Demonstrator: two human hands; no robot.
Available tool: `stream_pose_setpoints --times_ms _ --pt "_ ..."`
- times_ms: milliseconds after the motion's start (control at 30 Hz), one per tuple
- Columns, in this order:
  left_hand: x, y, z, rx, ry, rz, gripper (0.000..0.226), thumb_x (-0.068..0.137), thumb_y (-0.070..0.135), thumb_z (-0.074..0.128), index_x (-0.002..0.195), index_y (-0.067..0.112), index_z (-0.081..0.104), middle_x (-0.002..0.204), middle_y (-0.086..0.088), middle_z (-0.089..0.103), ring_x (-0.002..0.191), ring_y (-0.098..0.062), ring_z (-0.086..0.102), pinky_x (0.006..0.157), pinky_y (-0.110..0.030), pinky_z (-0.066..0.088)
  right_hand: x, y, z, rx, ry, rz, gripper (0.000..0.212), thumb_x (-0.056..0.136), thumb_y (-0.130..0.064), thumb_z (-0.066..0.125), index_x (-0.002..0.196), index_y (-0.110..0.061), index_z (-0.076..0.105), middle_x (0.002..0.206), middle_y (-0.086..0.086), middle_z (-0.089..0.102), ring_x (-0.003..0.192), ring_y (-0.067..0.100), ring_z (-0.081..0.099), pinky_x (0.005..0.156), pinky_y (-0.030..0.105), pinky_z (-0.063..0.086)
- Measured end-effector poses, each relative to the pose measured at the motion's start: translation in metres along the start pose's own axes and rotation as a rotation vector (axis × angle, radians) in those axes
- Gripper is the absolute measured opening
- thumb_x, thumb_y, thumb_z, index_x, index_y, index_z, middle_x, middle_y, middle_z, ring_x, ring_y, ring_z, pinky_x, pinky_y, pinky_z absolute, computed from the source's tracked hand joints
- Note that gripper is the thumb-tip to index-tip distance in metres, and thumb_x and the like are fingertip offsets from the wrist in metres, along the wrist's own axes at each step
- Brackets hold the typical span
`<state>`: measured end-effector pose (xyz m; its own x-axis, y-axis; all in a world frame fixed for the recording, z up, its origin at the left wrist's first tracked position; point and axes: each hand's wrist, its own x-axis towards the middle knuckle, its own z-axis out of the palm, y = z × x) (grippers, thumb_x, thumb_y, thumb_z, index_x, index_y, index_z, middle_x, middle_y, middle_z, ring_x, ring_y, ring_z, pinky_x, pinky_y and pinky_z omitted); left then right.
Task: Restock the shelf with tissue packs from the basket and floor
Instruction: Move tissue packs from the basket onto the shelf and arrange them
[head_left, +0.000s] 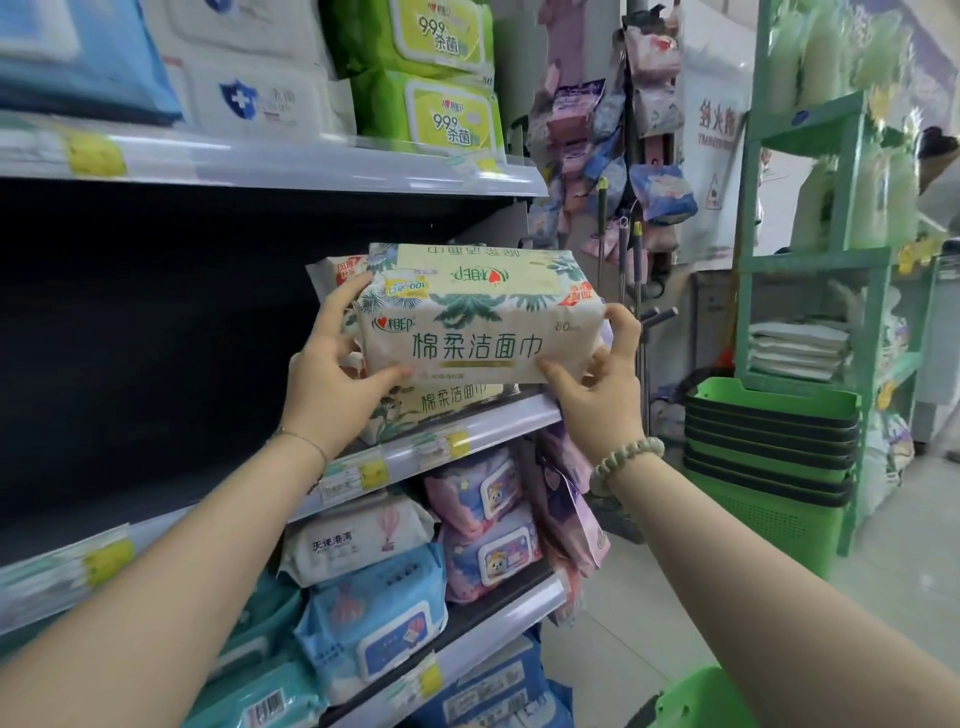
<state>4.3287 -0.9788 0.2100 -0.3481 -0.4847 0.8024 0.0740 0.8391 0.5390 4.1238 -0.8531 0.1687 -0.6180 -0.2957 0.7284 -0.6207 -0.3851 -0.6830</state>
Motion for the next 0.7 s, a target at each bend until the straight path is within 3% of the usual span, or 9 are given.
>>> stream_pose_setpoints --times_ms 100,200,333,433,533,633,700 --pt "0.006 -0.002 -0.005 0.049 0.02 0.024 0.084 0.071 0.012 0.082 0.131 0.052 0.04 0.124 0.008 0.063 0.109 -0.008 0.062 0.088 -0.023 0.051 0.008 0.0 0.008 -0.088 0.06 -0.011 0.039 0.083 -0.02 0.068 0.107 -0.031 0.04 0.096 0.001 0.067 0.08 0.019 0.067 0.069 0.045 0.057" --pt "0.009 -0.002 -0.005 0.044 0.016 0.045 0.082 0.074 0.005 0.079 0.131 0.049 0.039 0.121 0.007 0.064 0.107 -0.003 0.062 0.078 -0.009 0.05 0.008 0.004 0.013 -0.067 0.057 0.008 0.038 0.082 -0.019 0.07 0.103 -0.029 0.039 0.098 0.004 0.065 0.084 0.019 0.066 0.07 0.039 0.058" --pt "0.013 0.001 0.001 -0.094 0.042 0.039 0.08 0.072 0.005 0.08 0.131 0.033 0.033 0.12 0.02 0.057 0.107 0.002 0.06 0.082 -0.019 0.055 -0.008 0.005 0.018 -0.018 0.068 -0.01 0.042 0.078 -0.015 0.075 0.087 -0.031 0.037 0.083 -0.001 0.06 0.071 0.013 0.06 0.059 0.018 0.05" --pt "0.022 0.008 0.01 -0.236 0.055 -0.044 0.077 0.063 0.025 0.088 0.119 0.033 0.036 0.123 0.007 0.055 0.109 -0.006 0.059 0.085 -0.034 0.057 -0.025 0.008 0.028 0.006 0.012 0.028 0.041 0.075 -0.017 0.078 0.081 -0.024 0.038 0.083 0.006 0.063 0.074 0.02 0.062 0.06 0.024 0.052" --pt "0.032 0.018 0.018 -0.278 0.119 -0.108 0.068 0.052 0.044 0.09 0.101 0.043 0.043 0.126 0.003 0.046 0.111 -0.01 0.055 0.085 -0.04 0.056 -0.039 0.014 0.038 0.007 -0.014 0.003 0.043 0.073 -0.024 0.08 0.076 -0.027 0.037 0.078 0.007 0.059 0.071 0.023 0.06 0.058 0.029 0.051" --pt "0.044 0.024 0.023 -0.151 0.21 -0.129 0.062 0.057 0.04 0.089 0.103 0.039 0.046 0.123 0.003 0.027 0.108 0.0 0.044 0.086 -0.03 0.054 -0.045 0.013 0.038 -0.077 -0.087 -0.02 0.043 0.07 -0.039 0.08 0.073 -0.025 0.039 0.078 0.006 0.054 0.07 0.022 0.053 0.061 0.041 0.05" --pt "0.051 0.031 0.024 -0.091 0.218 -0.103 0.063 0.059 0.033 0.089 0.105 0.035 0.046 0.122 0.002 0.025 0.101 0.005 0.042 0.081 -0.018 0.05 -0.044 0.006 0.034 -0.239 -0.131 -0.026 0.053 0.064 -0.058 0.075 0.07 -0.021 0.038 0.077 0.0 0.047 0.07 0.017 0.045 0.062 0.033 0.044"
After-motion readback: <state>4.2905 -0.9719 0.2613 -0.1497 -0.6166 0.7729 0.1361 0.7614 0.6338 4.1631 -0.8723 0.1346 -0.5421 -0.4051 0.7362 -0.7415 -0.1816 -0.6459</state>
